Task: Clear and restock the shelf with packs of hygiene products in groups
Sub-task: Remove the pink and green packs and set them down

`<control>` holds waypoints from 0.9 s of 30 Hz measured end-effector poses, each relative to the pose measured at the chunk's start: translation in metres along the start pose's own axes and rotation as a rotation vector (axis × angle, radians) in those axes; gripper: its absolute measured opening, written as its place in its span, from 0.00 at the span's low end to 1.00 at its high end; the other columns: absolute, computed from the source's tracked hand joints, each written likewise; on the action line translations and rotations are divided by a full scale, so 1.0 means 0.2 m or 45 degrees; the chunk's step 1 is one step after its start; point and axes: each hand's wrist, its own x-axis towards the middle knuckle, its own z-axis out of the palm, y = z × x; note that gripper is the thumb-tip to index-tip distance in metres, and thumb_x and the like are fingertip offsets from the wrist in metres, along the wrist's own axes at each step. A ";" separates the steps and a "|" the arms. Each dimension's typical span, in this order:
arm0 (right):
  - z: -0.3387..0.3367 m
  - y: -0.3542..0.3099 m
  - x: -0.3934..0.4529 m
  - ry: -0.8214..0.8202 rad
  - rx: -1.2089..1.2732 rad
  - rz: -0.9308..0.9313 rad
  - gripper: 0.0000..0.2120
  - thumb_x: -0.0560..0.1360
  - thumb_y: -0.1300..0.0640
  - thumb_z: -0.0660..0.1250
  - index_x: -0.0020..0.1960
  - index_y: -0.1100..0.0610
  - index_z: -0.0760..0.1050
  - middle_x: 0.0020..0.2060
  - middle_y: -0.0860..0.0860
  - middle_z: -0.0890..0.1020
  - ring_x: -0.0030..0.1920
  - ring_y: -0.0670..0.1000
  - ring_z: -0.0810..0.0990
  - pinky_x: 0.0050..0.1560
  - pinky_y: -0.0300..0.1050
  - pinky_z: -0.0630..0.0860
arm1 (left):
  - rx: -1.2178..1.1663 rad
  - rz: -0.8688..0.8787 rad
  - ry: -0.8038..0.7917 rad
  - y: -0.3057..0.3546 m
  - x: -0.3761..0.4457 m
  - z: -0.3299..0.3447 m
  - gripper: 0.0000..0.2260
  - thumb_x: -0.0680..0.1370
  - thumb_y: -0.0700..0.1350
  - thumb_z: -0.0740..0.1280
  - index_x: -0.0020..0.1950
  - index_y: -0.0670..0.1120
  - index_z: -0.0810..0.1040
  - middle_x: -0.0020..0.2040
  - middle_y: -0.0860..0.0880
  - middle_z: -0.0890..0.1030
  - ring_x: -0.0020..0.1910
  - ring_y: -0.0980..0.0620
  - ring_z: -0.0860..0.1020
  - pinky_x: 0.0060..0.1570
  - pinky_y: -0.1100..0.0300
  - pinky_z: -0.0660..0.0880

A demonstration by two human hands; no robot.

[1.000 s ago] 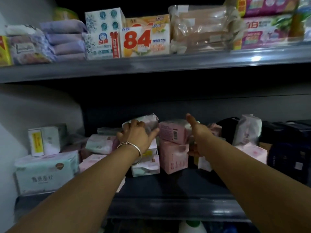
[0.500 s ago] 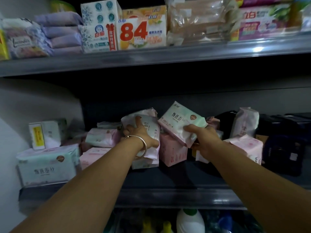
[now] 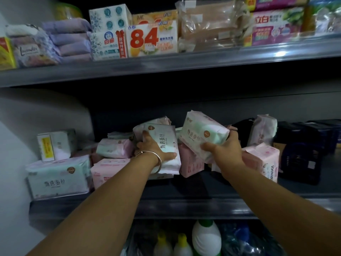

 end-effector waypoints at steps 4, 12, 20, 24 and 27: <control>0.01 -0.03 -0.01 0.028 -0.092 -0.075 0.27 0.66 0.63 0.76 0.55 0.55 0.63 0.54 0.55 0.76 0.51 0.57 0.79 0.48 0.58 0.81 | 0.191 0.127 0.159 0.04 -0.05 0.03 0.49 0.69 0.60 0.71 0.76 0.53 0.39 0.76 0.43 0.41 0.74 0.36 0.49 0.68 0.38 0.60; -0.01 -0.05 -0.04 0.070 -0.142 -0.125 0.27 0.67 0.64 0.75 0.58 0.58 0.63 0.54 0.55 0.75 0.52 0.55 0.78 0.49 0.55 0.80 | 0.240 0.212 0.081 0.04 -0.12 0.02 0.58 0.64 0.54 0.78 0.76 0.53 0.36 0.73 0.45 0.50 0.70 0.40 0.57 0.66 0.43 0.62; -0.06 -0.12 -0.08 0.088 -0.118 -0.188 0.27 0.68 0.63 0.75 0.59 0.59 0.63 0.52 0.53 0.75 0.48 0.51 0.77 0.41 0.45 0.79 | 0.087 0.281 0.107 0.04 -0.22 0.10 0.52 0.69 0.49 0.76 0.77 0.48 0.38 0.74 0.43 0.50 0.69 0.41 0.65 0.66 0.51 0.67; -0.08 -0.14 -0.10 0.071 -0.112 -0.189 0.27 0.66 0.61 0.76 0.57 0.57 0.64 0.52 0.53 0.76 0.49 0.53 0.80 0.46 0.53 0.81 | 0.044 0.279 0.087 0.04 -0.22 0.08 0.38 0.75 0.51 0.68 0.76 0.51 0.46 0.72 0.40 0.61 0.66 0.40 0.68 0.62 0.49 0.69; -0.06 -0.15 -0.11 0.037 -0.086 -0.180 0.26 0.66 0.60 0.77 0.56 0.56 0.64 0.50 0.52 0.77 0.48 0.53 0.80 0.46 0.53 0.81 | 0.166 0.265 0.207 0.04 -0.20 0.01 0.22 0.81 0.51 0.57 0.73 0.47 0.57 0.68 0.38 0.65 0.64 0.38 0.68 0.61 0.45 0.69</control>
